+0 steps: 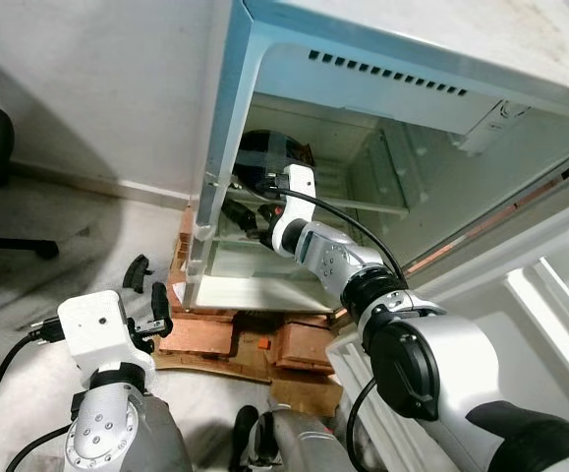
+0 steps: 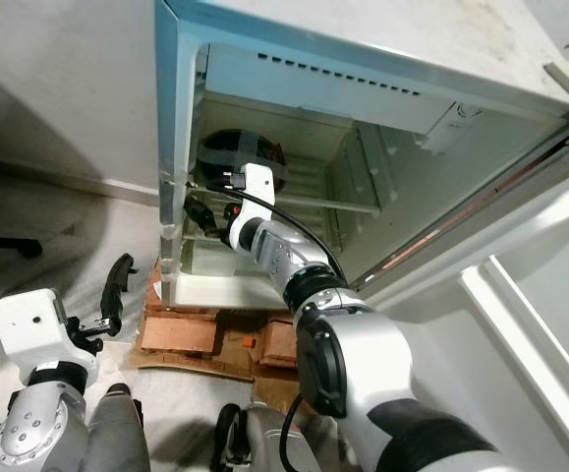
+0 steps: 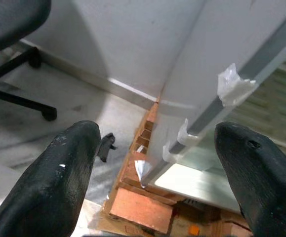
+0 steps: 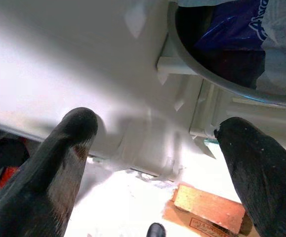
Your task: Restocking fridge
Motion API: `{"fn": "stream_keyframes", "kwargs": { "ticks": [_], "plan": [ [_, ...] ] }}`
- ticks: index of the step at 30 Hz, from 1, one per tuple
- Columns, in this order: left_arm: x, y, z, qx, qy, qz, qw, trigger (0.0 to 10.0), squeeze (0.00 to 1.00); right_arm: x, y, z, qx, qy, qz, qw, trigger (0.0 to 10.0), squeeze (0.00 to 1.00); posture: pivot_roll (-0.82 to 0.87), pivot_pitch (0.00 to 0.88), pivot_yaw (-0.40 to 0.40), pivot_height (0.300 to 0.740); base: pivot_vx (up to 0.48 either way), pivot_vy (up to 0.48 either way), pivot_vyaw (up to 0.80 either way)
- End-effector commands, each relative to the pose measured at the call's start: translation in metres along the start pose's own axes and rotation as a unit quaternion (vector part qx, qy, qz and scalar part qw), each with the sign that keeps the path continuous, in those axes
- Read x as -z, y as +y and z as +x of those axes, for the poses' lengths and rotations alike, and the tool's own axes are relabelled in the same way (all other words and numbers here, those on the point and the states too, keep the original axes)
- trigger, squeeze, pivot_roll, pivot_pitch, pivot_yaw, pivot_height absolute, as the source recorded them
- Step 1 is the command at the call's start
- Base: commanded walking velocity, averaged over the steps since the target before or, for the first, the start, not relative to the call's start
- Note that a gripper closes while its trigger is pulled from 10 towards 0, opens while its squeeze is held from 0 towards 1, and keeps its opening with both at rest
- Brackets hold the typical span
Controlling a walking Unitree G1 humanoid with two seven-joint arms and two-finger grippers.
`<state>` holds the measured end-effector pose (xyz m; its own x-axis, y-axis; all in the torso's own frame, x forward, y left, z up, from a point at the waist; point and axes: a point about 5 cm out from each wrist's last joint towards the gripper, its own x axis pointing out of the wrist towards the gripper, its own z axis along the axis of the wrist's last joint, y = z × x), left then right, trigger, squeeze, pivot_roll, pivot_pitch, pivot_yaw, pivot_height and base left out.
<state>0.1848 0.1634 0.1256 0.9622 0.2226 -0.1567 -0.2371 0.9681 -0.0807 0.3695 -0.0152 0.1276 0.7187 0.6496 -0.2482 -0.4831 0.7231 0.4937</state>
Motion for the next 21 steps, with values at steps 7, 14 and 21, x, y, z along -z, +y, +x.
{"fn": "stream_keyframes", "kwargs": {
  "ticks": [7,14,21],
  "plan": [
    [0.003,-0.007,-0.002,0.017,0.008,-0.010,1.000,10.0,0.00,-0.012,0.008,0.003,-0.014,-0.055,0.014,0.998,10.0,0.00,0.28,0.145,-0.245,0.740,0.000,0.000,0.00],
    [0.009,-0.003,-0.018,0.002,0.027,-0.011,1.000,10.0,0.00,0.000,0.015,0.008,0.023,-0.022,-0.046,0.998,10.0,0.00,0.31,0.210,-0.270,0.740,0.000,0.000,0.00],
    [0.011,0.001,-0.035,-0.015,0.043,-0.011,0.999,10.0,0.00,0.000,0.020,0.011,0.031,-0.011,-0.103,0.994,10.0,0.00,0.32,0.250,-0.286,0.740,0.000,0.000,0.00]
  ]
}}
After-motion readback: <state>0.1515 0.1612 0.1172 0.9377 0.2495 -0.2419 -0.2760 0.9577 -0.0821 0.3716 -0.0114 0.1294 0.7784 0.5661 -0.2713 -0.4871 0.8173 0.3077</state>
